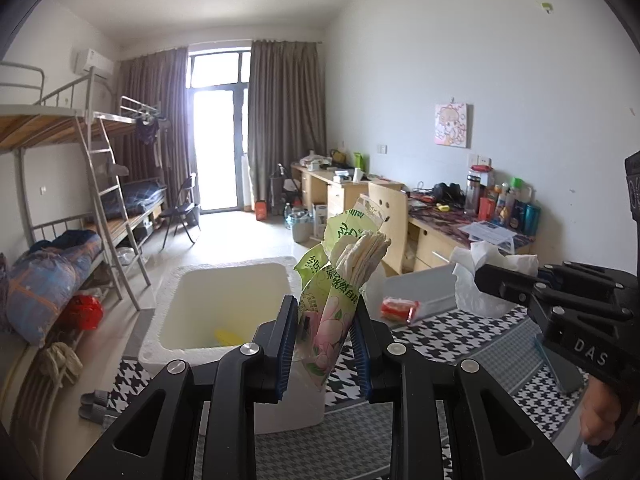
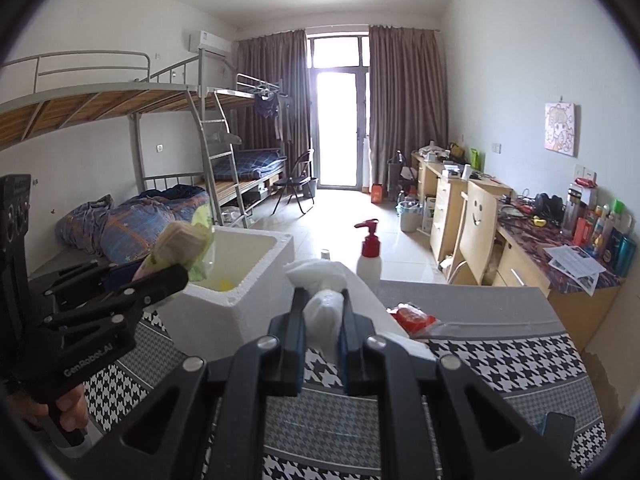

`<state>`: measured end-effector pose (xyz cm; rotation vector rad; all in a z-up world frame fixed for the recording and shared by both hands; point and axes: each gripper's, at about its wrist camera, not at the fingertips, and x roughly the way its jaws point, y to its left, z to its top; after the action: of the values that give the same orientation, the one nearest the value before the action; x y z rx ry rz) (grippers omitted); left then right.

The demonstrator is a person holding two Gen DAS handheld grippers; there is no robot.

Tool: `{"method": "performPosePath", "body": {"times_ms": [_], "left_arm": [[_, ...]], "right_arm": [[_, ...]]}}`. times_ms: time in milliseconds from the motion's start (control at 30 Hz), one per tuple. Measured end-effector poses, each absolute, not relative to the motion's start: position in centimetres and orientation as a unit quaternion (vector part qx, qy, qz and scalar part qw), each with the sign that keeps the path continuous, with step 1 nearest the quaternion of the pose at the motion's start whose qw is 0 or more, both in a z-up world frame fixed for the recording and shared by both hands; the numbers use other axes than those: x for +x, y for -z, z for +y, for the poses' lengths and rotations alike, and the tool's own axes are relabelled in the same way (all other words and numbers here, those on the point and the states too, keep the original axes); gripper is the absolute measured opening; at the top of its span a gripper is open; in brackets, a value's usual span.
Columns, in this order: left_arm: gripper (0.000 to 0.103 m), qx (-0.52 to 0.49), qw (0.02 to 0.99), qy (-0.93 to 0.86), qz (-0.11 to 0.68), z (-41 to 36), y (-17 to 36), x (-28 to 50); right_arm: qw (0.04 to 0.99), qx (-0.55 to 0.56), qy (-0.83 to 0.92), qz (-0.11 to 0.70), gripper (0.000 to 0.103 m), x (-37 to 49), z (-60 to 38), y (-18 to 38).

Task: Organize soft objects
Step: 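Carry the swab pack and paper towel in both tools toward the white foam box, then lower the swab pack into the white foam box and open the left tool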

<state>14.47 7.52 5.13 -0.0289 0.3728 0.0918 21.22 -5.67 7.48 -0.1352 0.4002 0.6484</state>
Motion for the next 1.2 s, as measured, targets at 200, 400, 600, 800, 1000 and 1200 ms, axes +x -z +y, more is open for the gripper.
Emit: {"method": "performPosePath", "body": {"times_ms": [200, 400, 600, 800, 1000, 1200], "left_arm": [[0.028, -0.016, 0.979, -0.074, 0.187, 9.0, -5.3, 15.6], [0.028, -0.020, 0.976, -0.105, 0.189, 10.7, -5.3, 16.8], [0.028, -0.027, 0.972, -0.123, 0.197, 12.0, -4.9, 17.6], [0.028, -0.027, 0.968, -0.136, 0.211, 13.0, -4.5, 18.6], [0.028, -0.036, 0.963, -0.141, 0.229, 14.1, -4.1, 19.7], [0.034, -0.042, 0.961, -0.128, 0.242, 15.1, -3.5, 21.0]], "right_arm": [[0.921, -0.073, -0.327, 0.196, 0.016, 21.6, -4.0, -7.8], [0.916, -0.078, -0.339, 0.200, 0.016, 22.4, -2.7, -8.0], [0.905, -0.084, -0.362, 0.208, 0.016, 22.7, -1.1, -8.1], [0.900, -0.091, -0.372, 0.208, 0.016, 23.1, 0.3, -8.3], [0.896, -0.097, -0.382, 0.205, 0.016, 23.4, 1.7, -8.5], [0.892, -0.102, -0.384, 0.215, 0.016, 24.3, 3.0, -8.2]]}}
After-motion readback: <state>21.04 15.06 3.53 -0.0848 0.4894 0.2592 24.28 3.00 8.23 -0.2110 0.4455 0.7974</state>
